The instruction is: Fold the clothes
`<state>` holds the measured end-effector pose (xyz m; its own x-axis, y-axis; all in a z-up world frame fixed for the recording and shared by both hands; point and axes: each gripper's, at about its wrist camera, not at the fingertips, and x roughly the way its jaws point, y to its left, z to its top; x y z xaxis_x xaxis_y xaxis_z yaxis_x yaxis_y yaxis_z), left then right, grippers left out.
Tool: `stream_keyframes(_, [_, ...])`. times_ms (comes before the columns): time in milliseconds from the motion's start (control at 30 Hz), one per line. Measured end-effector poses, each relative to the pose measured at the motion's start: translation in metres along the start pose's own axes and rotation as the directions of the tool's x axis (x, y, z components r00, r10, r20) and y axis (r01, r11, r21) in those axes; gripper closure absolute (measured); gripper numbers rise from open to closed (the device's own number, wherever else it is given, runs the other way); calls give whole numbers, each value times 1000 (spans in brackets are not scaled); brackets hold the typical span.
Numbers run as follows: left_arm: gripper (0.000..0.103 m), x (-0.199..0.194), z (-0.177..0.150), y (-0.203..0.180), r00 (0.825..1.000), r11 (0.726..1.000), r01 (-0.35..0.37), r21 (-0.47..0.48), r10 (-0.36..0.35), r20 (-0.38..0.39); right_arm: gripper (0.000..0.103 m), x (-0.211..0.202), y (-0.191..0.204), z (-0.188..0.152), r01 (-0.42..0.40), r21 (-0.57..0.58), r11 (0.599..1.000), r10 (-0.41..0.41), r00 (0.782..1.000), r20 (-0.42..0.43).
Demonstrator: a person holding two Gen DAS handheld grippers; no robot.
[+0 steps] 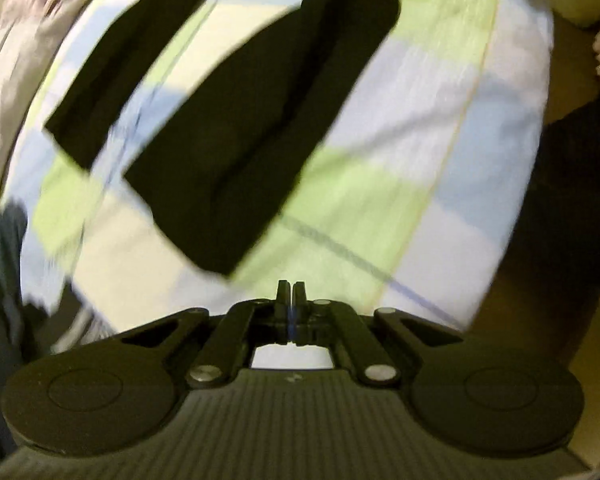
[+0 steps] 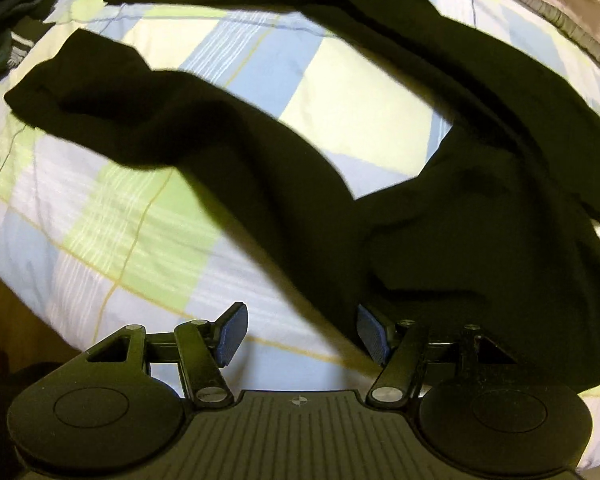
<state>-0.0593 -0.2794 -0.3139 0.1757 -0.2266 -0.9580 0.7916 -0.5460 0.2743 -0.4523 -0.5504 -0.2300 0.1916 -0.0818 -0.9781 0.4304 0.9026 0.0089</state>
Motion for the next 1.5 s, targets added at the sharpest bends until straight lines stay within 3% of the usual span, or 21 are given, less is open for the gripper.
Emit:
stream_keyframes(33, [92, 4, -2, -3, 1000, 1000, -7, 0, 7, -7, 39, 1, 3, -2, 0, 1, 1000, 0, 1000, -3])
stream_keyframes(67, [71, 8, 0, -8, 999, 999, -32, 8, 32, 3, 39, 5, 4, -3, 0, 1, 1000, 0, 1000, -7])
stream_keyframes(133, [56, 18, 10, -14, 996, 998, -62, 27, 61, 58, 39, 10, 5, -6, 3, -6, 1000, -3, 1000, -15])
stream_keyframes(267, [56, 59, 48, -23, 982, 983, -143, 113, 126, 140, 39, 14, 4, -11, 30, -25, 999, -30, 999, -18])
stream_keyframes(367, [54, 93, 70, -27, 974, 953, -199, 230, 166, 155, 39, 17, -1, -15, 83, -33, 996, -83, 997, 1])
stream_keyframes(400, [55, 95, 73, -23, 976, 952, -187, 242, 152, 157, 39, 17, -2, -15, 105, -39, 994, -105, 994, 8])
stream_keyframes(467, [100, 97, 79, -16, 979, 950, -166, 266, 126, 159, 39, 18, -5, -17, 147, -51, 988, -146, 989, 21])
stream_keyframes(633, [102, 44, 54, 12, 967, 959, -227, 171, 202, 154, 39, 11, -18, -18, 200, -54, 978, -197, 979, 47])
stream_keyframes(700, [102, 10, 34, 15, 976, 973, -193, 129, 177, 127, 39, 5, -19, -21, 196, -57, 979, -193, 980, 54])
stream_keyframes(800, [102, -12, 12, -4, 999, 992, -43, 116, 42, 15, 39, 5, -16, -27, 161, -78, 984, -158, 987, 42])
stream_keyframes(967, [101, 12, -3, -56, 993, 986, 80, 147, -66, -94, 39, 16, -13, -38, 114, -78, 990, -115, 993, -11])
stream_keyframes(1067, [90, 25, 1, -59, 980, 985, 136, 105, -119, -158, 39, 14, -20, -40, 104, -38, 994, -105, 994, -23])
stream_keyframes(1100, [90, 24, 1, -58, 978, 984, 157, 89, -142, -154, 39, 11, -25, -41, 109, -20, 994, -110, 994, -22])
stream_keyframes(1167, [77, 13, 7, -48, 977, 982, 184, 49, -178, -115, 39, 5, -40, -44, 128, 27, 991, -128, 992, -22])
stream_keyframes(1233, [70, -1, 15, -38, 979, 981, 195, 9, -194, -63, 39, -2, -61, -50, 159, 120, 980, -157, 987, -25])
stream_keyframes(1300, [69, -14, 23, -27, 978, 978, 206, -30, -207, -11, 39, -12, -90, -58, 181, 262, 948, -183, 983, -19])
stream_keyframes(1367, [67, -17, 46, -23, 984, 984, 178, -23, -177, 23, 39, -23, -124, -69, 186, 432, 883, -207, 978, 2])
stream_keyframes(1433, [66, -20, 74, -21, 987, 988, 153, -9, -152, 54, 39, -34, -163, -82, 169, 591, 789, -227, 974, 25])
stream_keyframes(1500, [65, -20, 114, -22, 986, 990, 137, 7, -137, 98, 39, -45, -205, -98, 133, 729, 671, -245, 968, 48])
